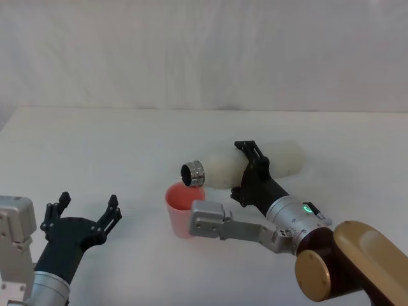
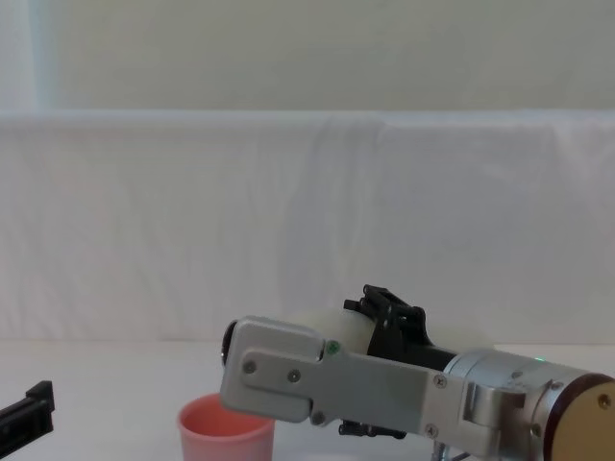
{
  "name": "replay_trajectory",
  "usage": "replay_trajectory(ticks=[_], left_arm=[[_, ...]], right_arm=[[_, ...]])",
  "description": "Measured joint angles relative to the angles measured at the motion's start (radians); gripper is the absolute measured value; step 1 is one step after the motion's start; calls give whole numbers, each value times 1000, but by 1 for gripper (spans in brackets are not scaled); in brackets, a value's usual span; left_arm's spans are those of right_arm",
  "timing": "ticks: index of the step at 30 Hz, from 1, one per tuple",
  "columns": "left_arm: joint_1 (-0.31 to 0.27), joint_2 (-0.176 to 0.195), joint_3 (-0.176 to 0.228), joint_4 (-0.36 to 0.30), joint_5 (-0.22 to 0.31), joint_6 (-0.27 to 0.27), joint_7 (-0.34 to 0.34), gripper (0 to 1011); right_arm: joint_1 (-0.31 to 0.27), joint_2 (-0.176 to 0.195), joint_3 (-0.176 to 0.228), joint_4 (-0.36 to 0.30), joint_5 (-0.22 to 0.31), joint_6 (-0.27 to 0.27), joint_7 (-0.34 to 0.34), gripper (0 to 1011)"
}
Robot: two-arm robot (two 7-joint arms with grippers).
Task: Grasp the thermos with one hand and pour water into the cup lid.
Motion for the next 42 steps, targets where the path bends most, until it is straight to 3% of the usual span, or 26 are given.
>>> replay_trajectory(ticks=[12,42], left_arm=[[0,0,0,0,0,0,0,1001],[0,0,0,0,0,0,0,1001]], right_arm=[[12,2,-15,6,-45,12,-4,962],[26,15,-28,7,-88,18,0,962]])
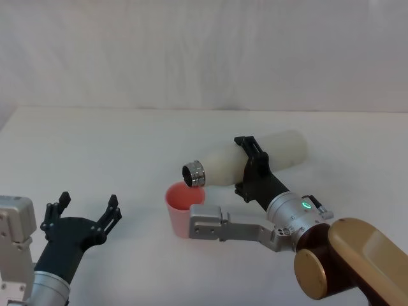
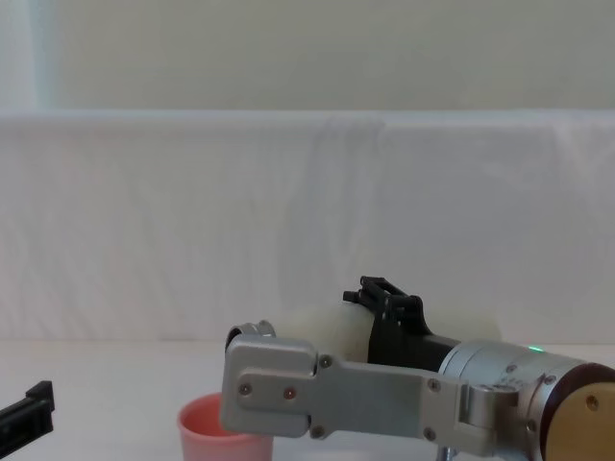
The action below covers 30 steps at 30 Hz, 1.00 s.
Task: Grasp the thermos with one hand and pour water into the cup lid.
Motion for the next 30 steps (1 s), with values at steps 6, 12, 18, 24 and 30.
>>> replay_trajectory(ticks=[6,12,18,24,30], left_arm=[[0,0,0,0,0,0,0,1001],[0,0,0,0,0,0,0,1001],[0,0,0,0,0,0,0,1001],[0,0,0,0,0,0,0,1001],[0,0,0,0,0,0,0,1001]], right_arm=[[4,1,-6,0,-10,1,0,962],[9,0,-12,5,-19,2,0,962],[11,-1,-16,8,-25,3,0,962],[13,1,-20,10,-34,6,0,962],[15,2,-23,10,-41,9,0,962]])
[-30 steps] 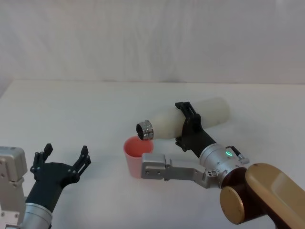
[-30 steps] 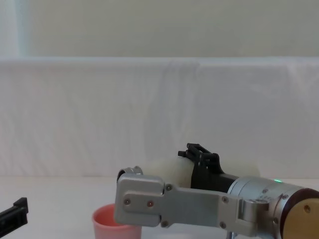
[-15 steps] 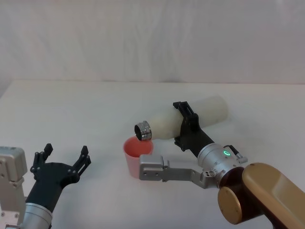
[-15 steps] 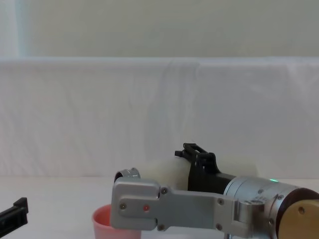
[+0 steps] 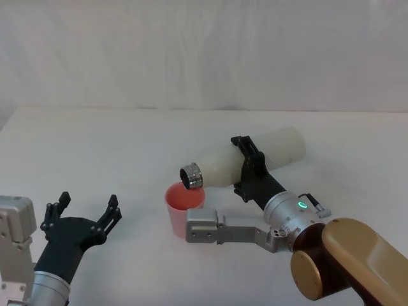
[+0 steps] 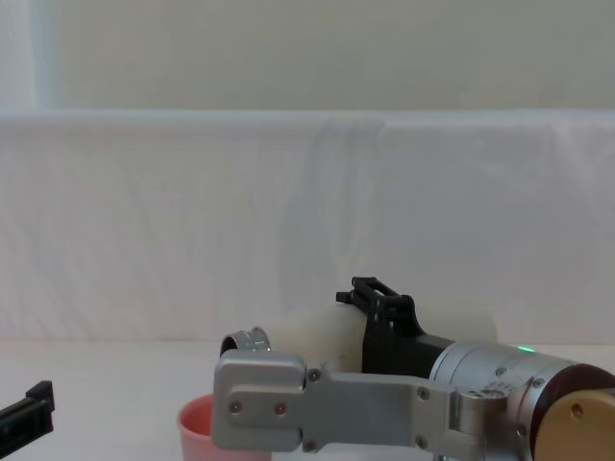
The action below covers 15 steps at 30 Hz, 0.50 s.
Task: Grasp the thermos with one hand and pour water into the cup lid.
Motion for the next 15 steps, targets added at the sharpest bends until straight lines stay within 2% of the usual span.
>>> replay_trajectory(ticks=[15], left_arm=[[0,0,0,0,0,0,0,1001]], right_arm=[[6,7,-5,-1,-18,2,-1,962]])
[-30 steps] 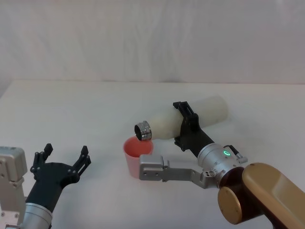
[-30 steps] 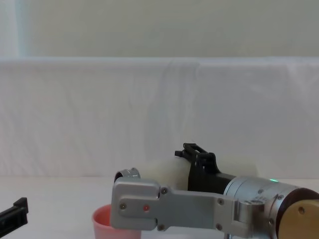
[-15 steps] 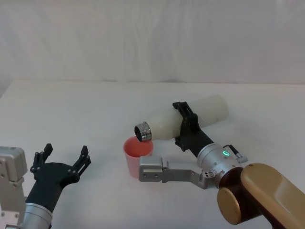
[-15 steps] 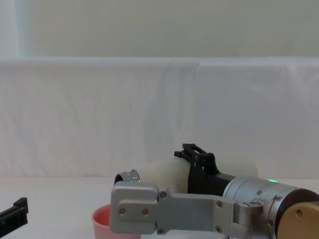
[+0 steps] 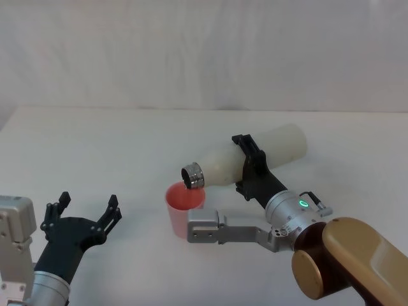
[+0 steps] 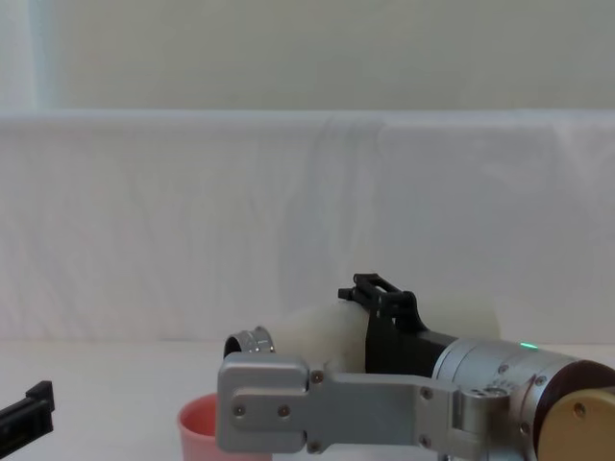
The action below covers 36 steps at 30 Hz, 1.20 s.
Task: Grasp the thermos with one hand and pour water into the cup lid.
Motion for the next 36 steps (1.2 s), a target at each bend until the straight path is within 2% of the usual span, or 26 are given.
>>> replay_trajectory(ticks=[36], left_arm=[[0,0,0,0,0,0,0,1001]], right_arm=[[3,3,-1,-7,-8,3,6,962]])
